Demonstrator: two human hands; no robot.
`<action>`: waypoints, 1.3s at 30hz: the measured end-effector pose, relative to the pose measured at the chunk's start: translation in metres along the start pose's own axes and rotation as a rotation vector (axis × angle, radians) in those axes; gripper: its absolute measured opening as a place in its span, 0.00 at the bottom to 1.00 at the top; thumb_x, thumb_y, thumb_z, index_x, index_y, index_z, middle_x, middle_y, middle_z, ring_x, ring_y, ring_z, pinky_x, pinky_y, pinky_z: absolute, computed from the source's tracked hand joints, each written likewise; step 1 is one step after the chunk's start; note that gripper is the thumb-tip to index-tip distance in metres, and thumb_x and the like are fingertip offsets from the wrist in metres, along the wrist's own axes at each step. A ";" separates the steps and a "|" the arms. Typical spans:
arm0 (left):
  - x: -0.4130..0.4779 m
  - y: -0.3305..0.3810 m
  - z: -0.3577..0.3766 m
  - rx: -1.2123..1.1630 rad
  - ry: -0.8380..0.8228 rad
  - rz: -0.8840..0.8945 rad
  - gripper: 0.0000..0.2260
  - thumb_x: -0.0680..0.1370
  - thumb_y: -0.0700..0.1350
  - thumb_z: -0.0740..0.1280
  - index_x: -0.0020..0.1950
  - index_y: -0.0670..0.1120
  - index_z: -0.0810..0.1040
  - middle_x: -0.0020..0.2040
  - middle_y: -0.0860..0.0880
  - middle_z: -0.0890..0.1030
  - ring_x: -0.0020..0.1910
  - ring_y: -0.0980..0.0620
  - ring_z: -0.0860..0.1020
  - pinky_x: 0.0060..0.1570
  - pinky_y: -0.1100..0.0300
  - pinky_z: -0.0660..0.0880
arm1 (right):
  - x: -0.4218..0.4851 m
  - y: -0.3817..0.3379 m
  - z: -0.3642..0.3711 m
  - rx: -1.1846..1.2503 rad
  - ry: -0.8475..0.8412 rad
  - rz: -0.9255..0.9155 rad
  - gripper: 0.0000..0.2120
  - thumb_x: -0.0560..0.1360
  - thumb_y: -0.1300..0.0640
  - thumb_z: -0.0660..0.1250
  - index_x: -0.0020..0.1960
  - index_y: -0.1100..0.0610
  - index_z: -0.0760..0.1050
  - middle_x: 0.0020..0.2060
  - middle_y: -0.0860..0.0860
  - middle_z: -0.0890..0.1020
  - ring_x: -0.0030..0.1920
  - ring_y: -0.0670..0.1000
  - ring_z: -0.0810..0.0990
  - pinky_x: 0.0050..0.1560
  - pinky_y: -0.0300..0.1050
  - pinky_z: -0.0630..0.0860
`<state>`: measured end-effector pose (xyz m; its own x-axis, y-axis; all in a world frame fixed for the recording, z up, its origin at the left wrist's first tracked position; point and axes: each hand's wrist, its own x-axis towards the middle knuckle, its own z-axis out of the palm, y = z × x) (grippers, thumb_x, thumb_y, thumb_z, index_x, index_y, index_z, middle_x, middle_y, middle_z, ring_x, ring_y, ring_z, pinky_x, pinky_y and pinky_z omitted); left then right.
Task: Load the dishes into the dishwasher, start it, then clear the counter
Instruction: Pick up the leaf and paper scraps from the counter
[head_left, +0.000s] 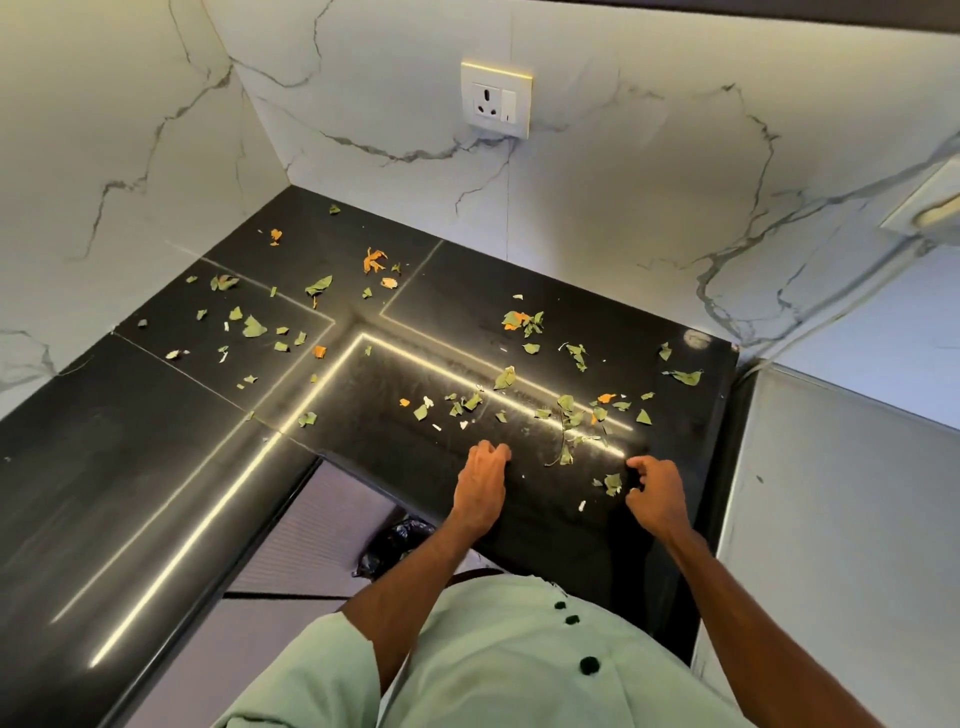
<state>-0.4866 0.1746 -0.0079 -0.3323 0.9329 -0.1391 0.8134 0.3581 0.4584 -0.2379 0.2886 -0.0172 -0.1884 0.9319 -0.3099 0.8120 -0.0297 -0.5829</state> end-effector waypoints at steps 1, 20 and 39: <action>0.002 0.004 0.002 -0.010 -0.006 0.011 0.11 0.81 0.36 0.60 0.61 0.46 0.74 0.56 0.46 0.73 0.56 0.47 0.72 0.53 0.53 0.76 | -0.004 -0.003 0.002 -0.015 -0.038 -0.010 0.26 0.68 0.74 0.71 0.65 0.60 0.76 0.58 0.55 0.72 0.55 0.56 0.79 0.63 0.51 0.78; 0.041 -0.022 -0.034 -0.158 0.050 -0.034 0.12 0.78 0.35 0.65 0.59 0.44 0.77 0.59 0.48 0.75 0.61 0.50 0.74 0.63 0.56 0.73 | -0.014 -0.061 0.048 0.000 -0.248 -0.109 0.28 0.69 0.67 0.74 0.66 0.58 0.70 0.54 0.51 0.72 0.45 0.46 0.75 0.45 0.39 0.79; 0.066 -0.077 -0.050 0.096 -0.032 -0.122 0.23 0.79 0.36 0.64 0.74 0.44 0.65 0.73 0.41 0.61 0.71 0.42 0.62 0.63 0.51 0.74 | 0.018 -0.097 0.034 -0.241 -0.208 -0.362 0.23 0.73 0.70 0.66 0.67 0.58 0.75 0.64 0.51 0.73 0.64 0.52 0.74 0.65 0.43 0.73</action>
<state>-0.5948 0.2071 -0.0089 -0.4175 0.8824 -0.2171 0.8102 0.4696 0.3508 -0.3390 0.2960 0.0080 -0.5694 0.7739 -0.2771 0.7738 0.3909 -0.4985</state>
